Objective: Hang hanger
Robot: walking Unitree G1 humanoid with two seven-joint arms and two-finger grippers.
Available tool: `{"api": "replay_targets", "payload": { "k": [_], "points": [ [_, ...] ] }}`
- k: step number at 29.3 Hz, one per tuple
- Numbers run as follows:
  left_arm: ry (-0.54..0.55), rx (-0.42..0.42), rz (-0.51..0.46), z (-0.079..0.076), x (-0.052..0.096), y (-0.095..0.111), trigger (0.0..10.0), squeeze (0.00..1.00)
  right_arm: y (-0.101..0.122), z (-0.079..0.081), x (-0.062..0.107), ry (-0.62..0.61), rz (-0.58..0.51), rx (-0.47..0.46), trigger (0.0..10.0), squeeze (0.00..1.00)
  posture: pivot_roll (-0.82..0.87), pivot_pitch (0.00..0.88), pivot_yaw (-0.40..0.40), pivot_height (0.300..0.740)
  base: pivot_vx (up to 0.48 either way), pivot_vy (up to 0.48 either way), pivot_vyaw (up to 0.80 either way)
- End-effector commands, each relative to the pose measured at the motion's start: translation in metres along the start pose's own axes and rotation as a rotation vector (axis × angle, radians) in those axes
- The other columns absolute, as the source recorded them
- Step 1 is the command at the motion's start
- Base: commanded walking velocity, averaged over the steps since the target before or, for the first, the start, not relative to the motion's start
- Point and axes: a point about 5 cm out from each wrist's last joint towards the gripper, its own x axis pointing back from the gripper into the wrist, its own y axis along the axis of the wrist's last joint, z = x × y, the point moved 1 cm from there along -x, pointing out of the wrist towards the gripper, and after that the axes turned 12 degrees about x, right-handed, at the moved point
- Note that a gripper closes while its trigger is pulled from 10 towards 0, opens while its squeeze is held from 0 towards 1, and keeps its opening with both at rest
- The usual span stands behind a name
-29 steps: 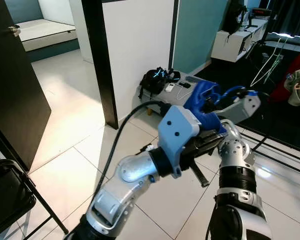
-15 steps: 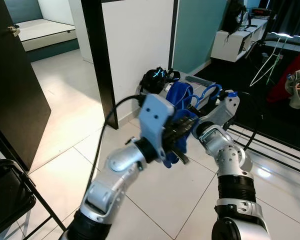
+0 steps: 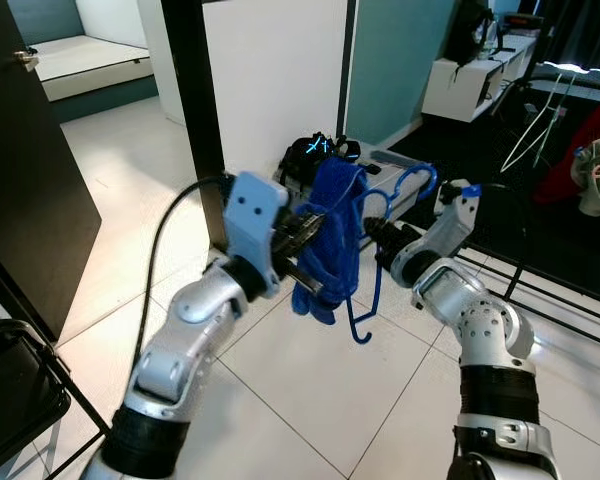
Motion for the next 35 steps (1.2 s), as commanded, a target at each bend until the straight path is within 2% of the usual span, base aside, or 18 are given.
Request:
{"api": "replay_targets", "payload": {
  "k": [1,8,10,11,14,15,17,18,21,23,24,25,28,29,30,33,34,35],
  "points": [
    [0.018,-0.026,0.001,0.007,0.000,0.002,10.0,0.00,0.002,0.011,0.002,0.074,-0.006,0.020,10.0,0.00,0.02,0.000,0.004,0.740,0.000,0.000,0.00],
    [0.039,-0.058,0.008,0.015,0.002,0.003,10.0,0.00,0.001,0.020,0.009,0.171,0.006,0.026,10.0,0.00,0.02,0.000,0.005,0.740,0.000,0.000,0.00],
    [0.038,-0.060,0.011,0.016,0.004,0.003,10.0,0.00,0.007,0.014,0.010,0.147,-0.027,0.010,10.0,0.00,0.02,0.000,0.005,0.740,0.000,0.000,0.00],
    [0.013,-0.055,0.028,0.014,0.006,0.001,10.0,0.00,0.016,0.009,0.011,0.135,-0.077,-0.016,10.0,0.00,0.02,0.000,0.007,0.740,0.000,0.000,0.00],
    [-0.006,-0.050,0.041,0.013,0.008,-0.001,10.0,0.00,0.023,0.005,0.012,0.125,-0.111,-0.034,10.0,0.00,0.02,0.000,0.007,0.740,0.000,0.000,0.00],
    [-0.092,-0.046,0.116,0.005,0.015,-0.011,10.0,0.00,0.034,0.005,0.015,0.144,-0.169,-0.049,10.0,0.00,0.03,0.000,0.009,0.740,0.000,0.000,0.00],
    [-0.092,-0.046,0.116,0.005,0.015,-0.011,10.0,0.00,0.034,0.005,0.015,0.144,-0.169,-0.049,10.0,0.00,0.03,0.000,0.009,0.740,0.000,0.000,0.00],
    [-0.168,-0.065,0.203,-0.001,0.025,-0.022,10.0,0.00,0.044,0.006,0.018,0.171,-0.223,-0.058,10.0,0.00,0.03,0.000,0.009,0.740,0.000,0.000,0.00],
    [-0.168,-0.065,0.203,-0.001,0.025,-0.022,10.0,0.00,0.044,0.006,0.018,0.171,-0.223,-0.058,10.0,0.00,0.03,0.000,0.009,0.740,0.000,0.000,0.00],
    [-0.374,-0.061,0.463,-0.021,0.064,-0.056,10.0,0.00,0.074,0.010,0.032,0.280,-0.383,-0.058,10.0,0.00,0.04,0.000,0.007,0.740,0.000,0.000,0.00],
    [-0.436,-0.054,0.539,-0.028,0.077,-0.065,10.0,0.00,0.083,0.013,0.037,0.320,-0.430,-0.054,10.0,0.00,0.04,0.000,0.007,0.740,0.000,0.000,0.00],
    [-0.471,-0.047,0.579,-0.032,0.084,-0.070,10.0,0.00,0.087,0.014,0.040,0.346,-0.454,-0.051,10.0,0.00,0.04,0.000,0.007,0.740,0.000,0.000,0.00],
    [-0.497,-0.017,0.611,-0.037,0.089,-0.074,10.0,0.00,0.092,0.018,0.043,0.387,-0.473,-0.047,10.0,0.00,0.04,0.000,0.007,0.740,0.000,0.000,0.00],
    [-0.541,-0.020,0.656,-0.044,0.096,-0.080,10.0,0.00,0.093,0.026,0.046,0.453,-0.476,-0.023,10.0,0.00,0.04,0.000,0.005,0.740,0.000,0.000,0.00],
    [-0.541,-0.020,0.656,-0.044,0.096,-0.080,10.0,0.00,0.093,0.026,0.046,0.453,-0.476,-0.023,10.0,0.00,0.04,0.000,0.005,0.740,0.000,0.000,0.00],
    [-0.552,-0.053,0.703,-0.049,0.101,-0.091,10.0,0.00,0.092,0.039,0.052,0.564,-0.458,0.029,10.0,0.00,0.05,0.000,0.006,0.740,0.000,0.000,0.00],
    [-0.532,-0.053,0.697,-0.047,0.100,-0.091,10.0,0.07,0.089,0.042,0.054,0.595,-0.441,0.055,10.0,0.00,0.05,0.000,0.007,0.740,0.000,0.000,0.00],
    [-0.513,-0.046,0.688,-0.045,0.098,-0.090,10.0,0.61,0.087,0.043,0.055,0.608,-0.431,0.069,10.0,0.00,0.05,0.000,0.007,0.740,0.000,0.000,0.00]
  ]
}}
